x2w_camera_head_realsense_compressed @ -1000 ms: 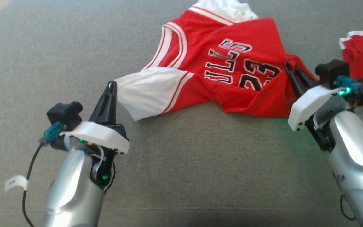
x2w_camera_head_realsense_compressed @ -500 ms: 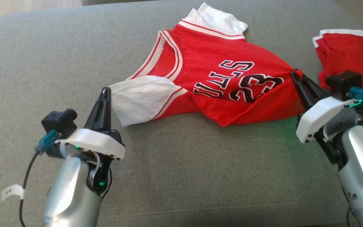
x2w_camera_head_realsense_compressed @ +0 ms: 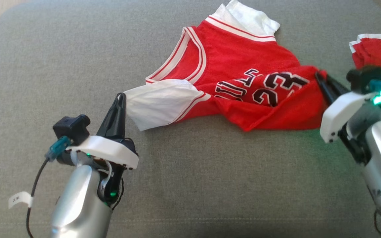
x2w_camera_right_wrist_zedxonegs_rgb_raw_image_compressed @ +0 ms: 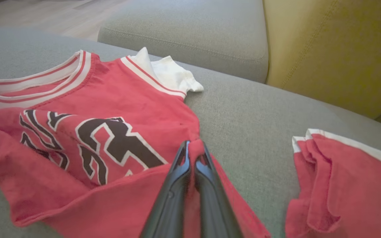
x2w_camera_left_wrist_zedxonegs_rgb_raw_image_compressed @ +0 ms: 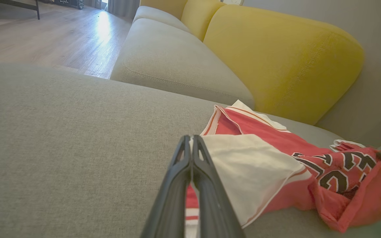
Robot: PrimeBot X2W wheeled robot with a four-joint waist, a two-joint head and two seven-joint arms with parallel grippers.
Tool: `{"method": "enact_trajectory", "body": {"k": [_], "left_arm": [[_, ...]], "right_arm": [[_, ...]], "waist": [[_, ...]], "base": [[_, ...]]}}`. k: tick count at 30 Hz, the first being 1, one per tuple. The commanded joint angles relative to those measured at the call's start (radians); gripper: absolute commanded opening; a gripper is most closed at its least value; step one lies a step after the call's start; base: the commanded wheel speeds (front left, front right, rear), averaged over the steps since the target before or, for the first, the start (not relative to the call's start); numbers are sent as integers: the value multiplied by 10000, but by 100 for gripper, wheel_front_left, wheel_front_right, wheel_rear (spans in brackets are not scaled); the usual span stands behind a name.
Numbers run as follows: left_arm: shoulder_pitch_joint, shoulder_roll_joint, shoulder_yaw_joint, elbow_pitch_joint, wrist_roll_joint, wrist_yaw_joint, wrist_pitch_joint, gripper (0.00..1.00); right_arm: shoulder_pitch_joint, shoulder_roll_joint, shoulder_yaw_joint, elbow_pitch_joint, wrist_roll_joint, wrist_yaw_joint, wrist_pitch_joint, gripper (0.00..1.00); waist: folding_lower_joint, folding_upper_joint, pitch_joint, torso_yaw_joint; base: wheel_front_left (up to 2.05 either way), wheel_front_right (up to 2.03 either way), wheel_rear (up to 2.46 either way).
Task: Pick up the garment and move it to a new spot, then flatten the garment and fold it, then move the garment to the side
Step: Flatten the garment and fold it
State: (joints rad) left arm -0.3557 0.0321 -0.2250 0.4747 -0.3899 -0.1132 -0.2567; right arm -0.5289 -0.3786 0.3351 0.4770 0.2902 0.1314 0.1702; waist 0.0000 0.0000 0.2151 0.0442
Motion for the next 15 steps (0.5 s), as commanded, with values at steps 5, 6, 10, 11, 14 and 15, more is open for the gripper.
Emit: {"method": "enact_trajectory", "body": {"k": [5, 6, 10, 11, 14, 15], "left_arm": [[-71, 181, 243, -256, 149, 45, -51, 0], [-34, 181, 260, -254, 176, 47, -51, 0], [120, 181, 399, -241, 263, 60, -51, 0], [150, 181, 436, -249, 276, 63, -51, 0], [209, 181, 519, -310, 293, 68, -51, 0], [237, 181, 545, -331, 291, 73, -51, 0]], "right_arm": [[567, 8, 194, 111, 403, -7, -21, 100], [641, 6, 195, 124, 438, -7, -33, 100], [1038, 56, 40, 11, 568, -7, -91, 100], [1163, 67, -20, -68, 591, -7, -96, 100], [1636, 95, -274, -417, 650, -7, -101, 100], [1818, 111, -368, -564, 650, -7, -108, 100]], "waist": [[0, 0, -245, -257], [0, 0, -281, -317], [0, 0, -476, -605], [0, 0, -504, -673], [0, 0, -546, -827], [0, 0, -568, -878]], "base": [[0, 0, 0], [0, 0, 0], [0, 0, 0], [0, 0, 0], [0, 0, 0], [0, 0, 0]]}}
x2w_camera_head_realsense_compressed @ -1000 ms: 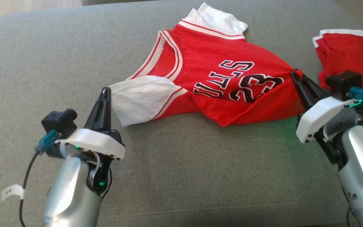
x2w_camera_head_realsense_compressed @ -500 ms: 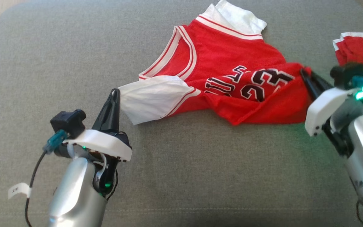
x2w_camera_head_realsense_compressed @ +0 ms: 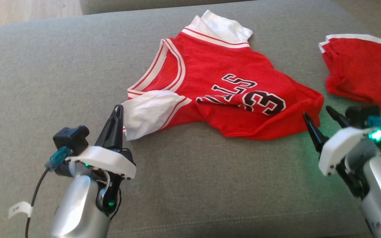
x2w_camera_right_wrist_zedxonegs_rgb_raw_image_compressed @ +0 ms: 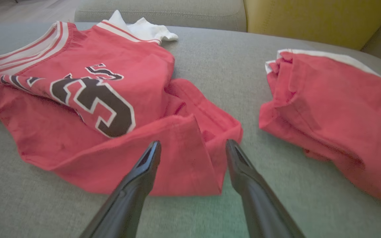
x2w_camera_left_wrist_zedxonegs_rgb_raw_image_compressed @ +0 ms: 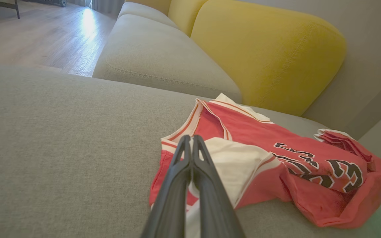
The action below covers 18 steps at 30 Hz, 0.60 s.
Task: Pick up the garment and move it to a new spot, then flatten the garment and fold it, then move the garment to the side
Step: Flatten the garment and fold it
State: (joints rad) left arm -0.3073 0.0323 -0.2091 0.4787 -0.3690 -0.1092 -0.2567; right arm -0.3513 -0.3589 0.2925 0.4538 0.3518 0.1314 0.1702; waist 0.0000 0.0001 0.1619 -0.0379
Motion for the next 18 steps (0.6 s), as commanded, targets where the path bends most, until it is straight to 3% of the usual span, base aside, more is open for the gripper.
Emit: {"method": "enact_trajectory", "body": {"k": [1, 6, 12, 18], "left_arm": [[-215, 179, 411, -392, 76, 38, -51, 0], [-112, 179, 455, -464, 36, 48, -51, 0], [8, 179, 429, -570, -55, 54, -51, 0], [36, 179, 411, -593, -40, 44, -51, 0]], "right_arm": [[225, -58, -55, -495, 24, -7, -114, 100], [878, 249, -757, -1275, -149, -7, -408, 100], [1727, 1286, -1799, -2361, -736, -7, -1256, 100], [1701, 1811, -2045, -2422, -1130, -7, -1521, 100]], "waist": [[0, -1, -49, -105], [0, -1, -61, -249], [0, -1, -38, -331], [0, -1, 36, -316]], "base": [[0, 0, 0], [0, 0, 0], [0, 0, 0], [0, 0, 0]]}}
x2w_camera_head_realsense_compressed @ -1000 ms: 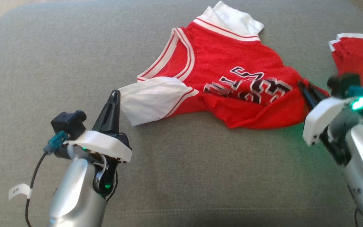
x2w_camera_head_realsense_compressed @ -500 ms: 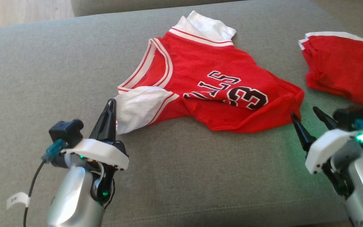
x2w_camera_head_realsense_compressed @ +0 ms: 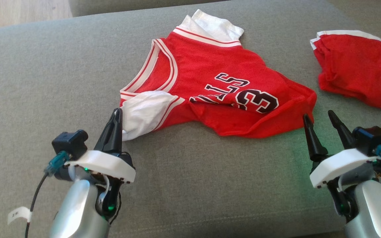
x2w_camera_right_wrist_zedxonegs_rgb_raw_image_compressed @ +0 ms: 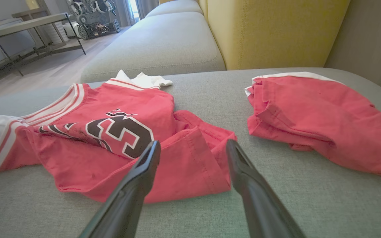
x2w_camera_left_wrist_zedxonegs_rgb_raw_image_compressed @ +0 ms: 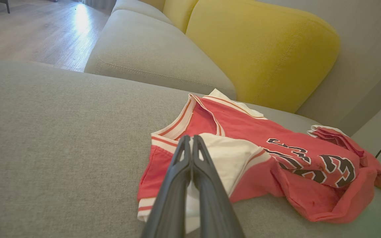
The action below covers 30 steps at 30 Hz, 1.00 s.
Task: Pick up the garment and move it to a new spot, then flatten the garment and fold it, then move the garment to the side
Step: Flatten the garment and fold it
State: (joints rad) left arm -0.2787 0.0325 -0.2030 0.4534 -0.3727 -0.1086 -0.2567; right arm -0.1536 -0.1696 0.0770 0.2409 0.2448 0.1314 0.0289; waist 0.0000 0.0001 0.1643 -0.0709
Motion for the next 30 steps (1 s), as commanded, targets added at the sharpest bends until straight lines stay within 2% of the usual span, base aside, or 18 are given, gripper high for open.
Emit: {"method": "enact_trajectory", "body": {"k": [1, 15, 21, 22, 24, 30], "left_arm": [[-261, 177, 347, -341, 3, 34, -51, 0], [-425, 177, -21, -333, -105, -8, -51, 0], [-498, 177, -32, -333, -119, -5, -51, 0], [-503, 177, -22, -331, -114, -5, -51, 0], [-510, 177, 3, -323, -98, -6, -51, 0], [-516, 177, 88, -261, -66, -11, -51, 0]], "right_arm": [[-370, -70, 96, -224, -95, -7, -110, 100], [-2095, -393, 249, 2080, 117, -7, 1, 100], [-2384, -511, 399, 2664, 301, -7, -45, 100], [-2416, -514, 444, 2728, 356, -7, -56, 82], [-2467, -523, 534, 2837, 449, -7, -93, 0], [-2489, -612, 712, 2959, 520, -7, -315, 0]], "waist": [[0, -1, 32, 32], [0, -1, 425, 603], [0, -1, 542, 744], [0, -1, 556, 750], [0, -1, 576, 751], [0, -1, 536, 683]], "base": [[0, 0, 0], [0, 0, 0], [0, 0, 0], [0, 0, 0], [0, 0, 0], [0, 0, 0]]}}
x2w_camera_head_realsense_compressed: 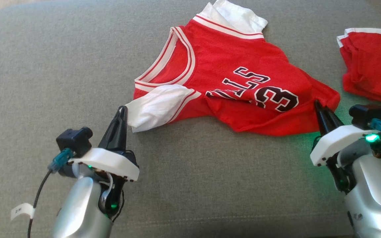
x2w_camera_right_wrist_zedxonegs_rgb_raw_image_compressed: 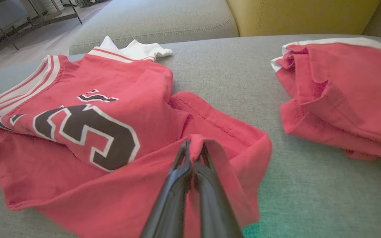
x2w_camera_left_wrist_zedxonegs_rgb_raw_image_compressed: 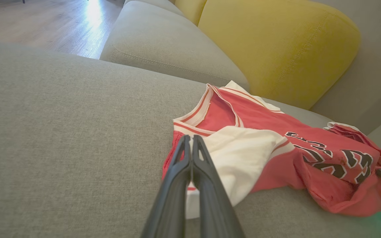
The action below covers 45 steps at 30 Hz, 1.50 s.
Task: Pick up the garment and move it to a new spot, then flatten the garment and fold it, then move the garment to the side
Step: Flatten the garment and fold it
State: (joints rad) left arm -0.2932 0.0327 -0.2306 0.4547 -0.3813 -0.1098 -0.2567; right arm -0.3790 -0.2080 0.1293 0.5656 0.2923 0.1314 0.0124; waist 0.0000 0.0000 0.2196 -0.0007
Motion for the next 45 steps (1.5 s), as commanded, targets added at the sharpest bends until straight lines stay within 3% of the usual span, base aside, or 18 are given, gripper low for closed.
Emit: {"method": "enact_trajectory", "body": {"k": [1, 8, 14, 21, 26, 37, 45], "left_arm": [[-365, 175, 380, -261, 26, -1, -51, 0], [-272, 175, 503, -282, 32, 25, -51, 0], [-206, 175, 897, -905, 157, 53, -51, 0], [-693, 246, 1322, -2866, 491, -10, -51, 0], [-1438, 573, 1456, -4566, 886, -15, -28, 0], [-2981, 1376, 1715, -7993, 920, 159, 1967, 0], [-4196, 1897, 1653, -7322, 333, 30, 3321, 0]], "right_arm": [[-214, -264, 176, -307, 6, -7, -221, 0], [87, -432, -54, -937, -244, -7, -594, 0], [269, -968, -273, -2786, -717, -7, -1035, 0], [-177, -1770, -581, -5321, -1561, -7, -1284, 0], [-791, -2325, -633, -6413, -1955, -7, -1103, 0], [-1688, -2606, -1567, -8180, -2412, -7, 51, 0], [-2678, -2654, -914, -7663, -1762, -7, 1081, 0]], "waist": [[0, 0, -48, -39], [0, 0, -358, -208], [0, 0, -791, -360], [0, 0, -1583, -305], [0, 0, -2184, -163], [0, 0, -2568, -134], [0, 0, -1911, -222]], "base": [[0, 0, 0], [0, 0, 0], [0, 0, 0], [0, 0, 0], [0, 0, 0], [0, 0, 0], [0, 0, 0]]}}
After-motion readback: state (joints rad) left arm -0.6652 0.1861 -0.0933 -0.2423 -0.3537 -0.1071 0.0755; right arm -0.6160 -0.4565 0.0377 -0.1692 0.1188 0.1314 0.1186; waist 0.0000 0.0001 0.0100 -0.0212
